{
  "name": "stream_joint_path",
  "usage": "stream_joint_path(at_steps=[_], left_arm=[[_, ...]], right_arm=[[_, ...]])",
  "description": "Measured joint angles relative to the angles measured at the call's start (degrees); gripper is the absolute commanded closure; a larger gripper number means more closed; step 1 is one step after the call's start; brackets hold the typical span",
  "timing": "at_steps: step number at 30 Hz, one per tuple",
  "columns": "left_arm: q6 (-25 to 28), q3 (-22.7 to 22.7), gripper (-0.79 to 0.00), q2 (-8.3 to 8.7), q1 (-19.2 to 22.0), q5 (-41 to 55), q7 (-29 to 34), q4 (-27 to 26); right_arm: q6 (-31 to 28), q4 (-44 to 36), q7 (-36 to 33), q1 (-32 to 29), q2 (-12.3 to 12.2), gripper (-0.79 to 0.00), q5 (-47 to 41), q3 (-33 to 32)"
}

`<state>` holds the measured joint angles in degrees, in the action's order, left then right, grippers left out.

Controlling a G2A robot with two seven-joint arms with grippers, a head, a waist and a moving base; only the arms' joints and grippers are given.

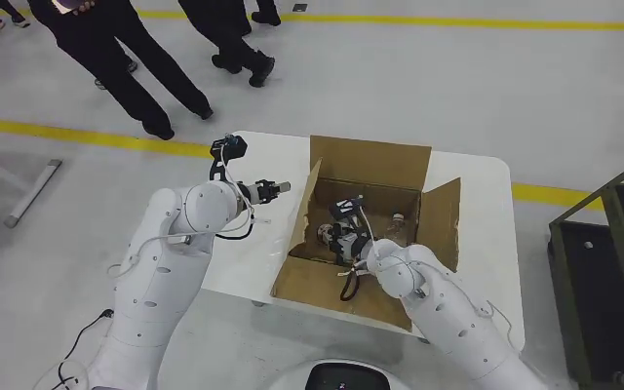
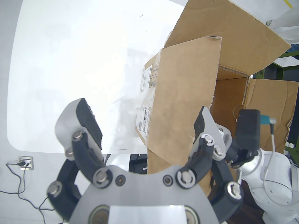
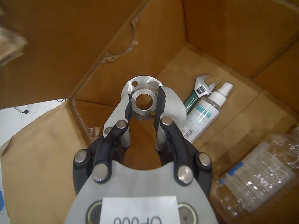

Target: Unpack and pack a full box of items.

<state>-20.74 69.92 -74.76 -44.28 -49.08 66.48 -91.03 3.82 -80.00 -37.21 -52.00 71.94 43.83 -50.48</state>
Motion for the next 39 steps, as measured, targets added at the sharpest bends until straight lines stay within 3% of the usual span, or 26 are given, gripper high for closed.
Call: stream_joint_path(at_steps=[9,21,22,23,25,26,27,37,38,39], left_arm=[[0.0,0.0,-0.785,0.0,0.0,0.0,0.0,0.0],[0.0,0.0,-0.785,0.0,0.0,0.0,0.0,0.0],[0.0,0.0,-0.785,0.0,0.0,0.0,0.0,0.0],[0.0,0.0,-0.785,0.0,0.0,0.0,0.0,0.0],[0.0,0.0,-0.785,0.0,0.0,0.0,0.0,0.0],[0.0,0.0,-0.785,0.0,0.0,0.0,0.0,0.0],[0.0,0.0,-0.785,0.0,0.0,0.0,0.0,0.0],[0.0,0.0,-0.785,0.0,0.0,0.0,0.0,0.0],[0.0,0.0,-0.785,0.0,0.0,0.0,0.0,0.0],[0.0,0.0,-0.785,0.0,0.0,0.0,0.0,0.0]], right_arm=[[5.3,11.9,-5.3,8.2,3.7,0.0,-1.8,6.3],[5.3,25.0,-7.2,15.6,8.6,0.0,-3.8,12.1],[5.2,25.8,-7.1,15.9,8.9,-0.095,-4.0,12.3],[5.0,26.8,-7.0,16.4,9.3,-0.308,-4.2,12.6],[4.5,28.2,-6.9,17.0,9.8,-0.489,-4.5,12.9],[4.2,28.9,-6.8,17.3,10.0,-0.72,-4.6,13.0],[3.9,29.6,-6.7,17.7,10.3,-0.785,-4.7,13.2],[0.8,30.5,-3.7,18.6,11.0,-0.767,-5.6,11.1],[0.4,29.9,-3.3,18.5,10.8,-0.677,-5.5,10.5],[0.0,28.8,-3.0,18.3,10.4,-0.428,-5.3,9.5]])
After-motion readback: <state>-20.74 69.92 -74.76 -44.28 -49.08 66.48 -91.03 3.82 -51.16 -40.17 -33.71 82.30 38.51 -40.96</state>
